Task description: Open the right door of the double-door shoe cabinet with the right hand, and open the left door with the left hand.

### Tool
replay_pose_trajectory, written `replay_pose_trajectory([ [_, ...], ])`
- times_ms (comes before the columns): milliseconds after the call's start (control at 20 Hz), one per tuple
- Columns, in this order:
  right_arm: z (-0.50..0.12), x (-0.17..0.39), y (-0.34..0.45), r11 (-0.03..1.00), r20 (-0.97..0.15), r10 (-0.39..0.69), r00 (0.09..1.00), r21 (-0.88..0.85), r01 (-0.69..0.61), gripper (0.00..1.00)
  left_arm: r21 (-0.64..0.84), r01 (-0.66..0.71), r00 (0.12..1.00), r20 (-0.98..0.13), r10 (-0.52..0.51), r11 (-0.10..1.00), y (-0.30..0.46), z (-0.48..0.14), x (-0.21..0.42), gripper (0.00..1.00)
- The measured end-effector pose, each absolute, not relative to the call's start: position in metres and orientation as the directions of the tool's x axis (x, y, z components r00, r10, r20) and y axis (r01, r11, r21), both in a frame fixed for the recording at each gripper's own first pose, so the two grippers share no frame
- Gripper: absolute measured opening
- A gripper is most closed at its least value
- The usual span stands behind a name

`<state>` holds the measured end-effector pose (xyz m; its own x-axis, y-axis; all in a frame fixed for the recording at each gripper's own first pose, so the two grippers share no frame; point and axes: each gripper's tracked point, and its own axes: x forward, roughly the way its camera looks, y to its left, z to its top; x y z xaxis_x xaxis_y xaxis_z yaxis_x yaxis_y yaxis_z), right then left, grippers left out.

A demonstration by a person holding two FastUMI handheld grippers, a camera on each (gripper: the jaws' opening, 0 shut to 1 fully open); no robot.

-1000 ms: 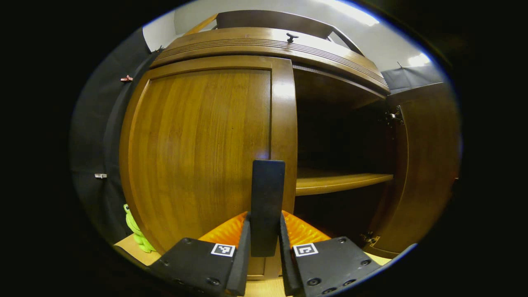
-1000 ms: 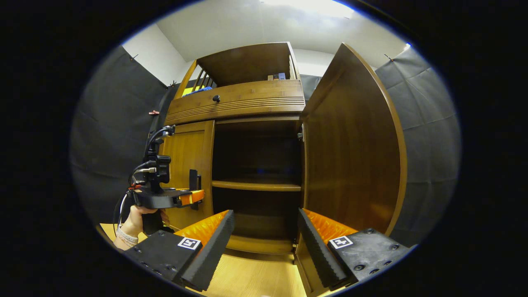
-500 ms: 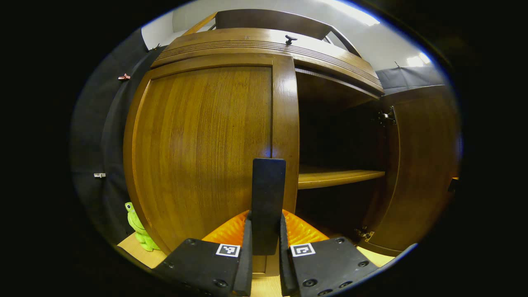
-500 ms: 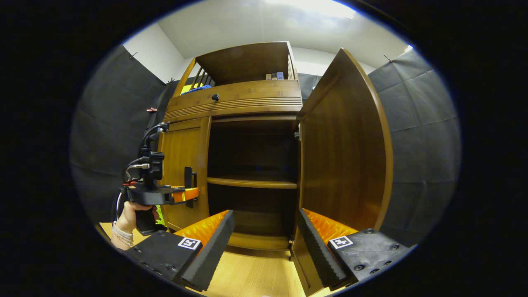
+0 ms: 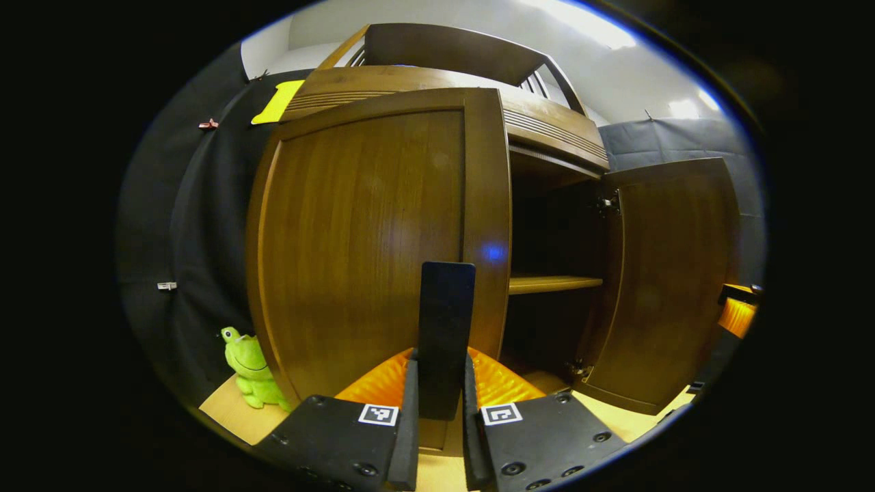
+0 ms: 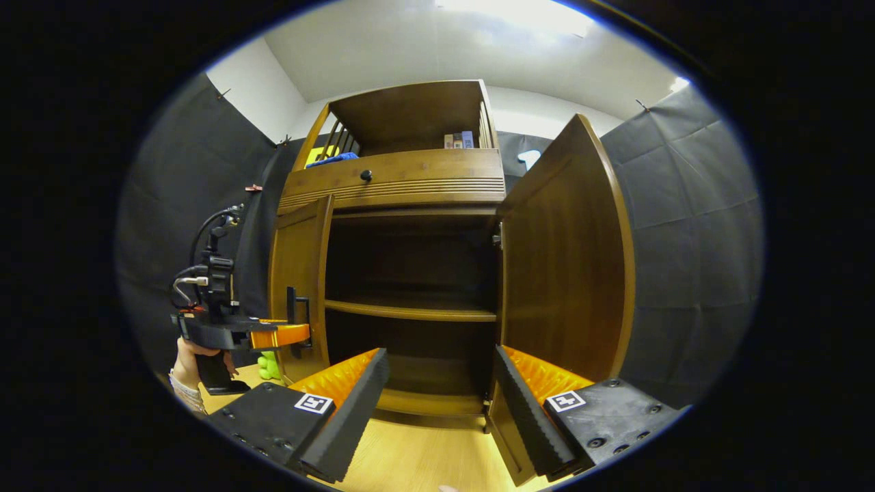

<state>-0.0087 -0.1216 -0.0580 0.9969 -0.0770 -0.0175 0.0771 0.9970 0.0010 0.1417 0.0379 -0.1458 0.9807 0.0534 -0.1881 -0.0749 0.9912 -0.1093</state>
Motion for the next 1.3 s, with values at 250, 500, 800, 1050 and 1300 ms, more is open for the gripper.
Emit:
replay_pose_trajectory([
  [250,-0.063,-0.008,-0.105,1.0,-0.037,-0.024,0.999,-0.013,0.024,0.98,-0.108,-0.08,0.979,-0.194,0.058,0.991,0.046,-0.144,0.117,0.3],
  [500,-0.066,-0.006,-0.101,1.0,-0.046,-0.005,0.999,-0.001,0.005,0.97,-0.101,-0.09,0.977,-0.201,0.068,0.991,0.054,-0.143,0.096,0.3],
  [800,-0.065,-0.004,-0.084,0.999,-0.04,0.038,0.998,0.022,-0.038,0.96,-0.081,-0.121,0.971,-0.216,0.101,0.989,0.068,-0.142,0.07,0.3],
  [1050,-0.064,-0.007,-0.062,0.996,-0.032,0.09,0.995,0.031,-0.089,0.96,-0.068,-0.152,0.967,-0.219,0.134,0.986,0.087,-0.139,0.044,0.31],
  [1300,-0.058,-0.011,-0.033,0.99,-0.011,0.14,0.99,0.008,-0.14,0.98,-0.069,-0.179,0.963,-0.217,0.16,0.981,0.109,-0.137,0.02,0.26],
])
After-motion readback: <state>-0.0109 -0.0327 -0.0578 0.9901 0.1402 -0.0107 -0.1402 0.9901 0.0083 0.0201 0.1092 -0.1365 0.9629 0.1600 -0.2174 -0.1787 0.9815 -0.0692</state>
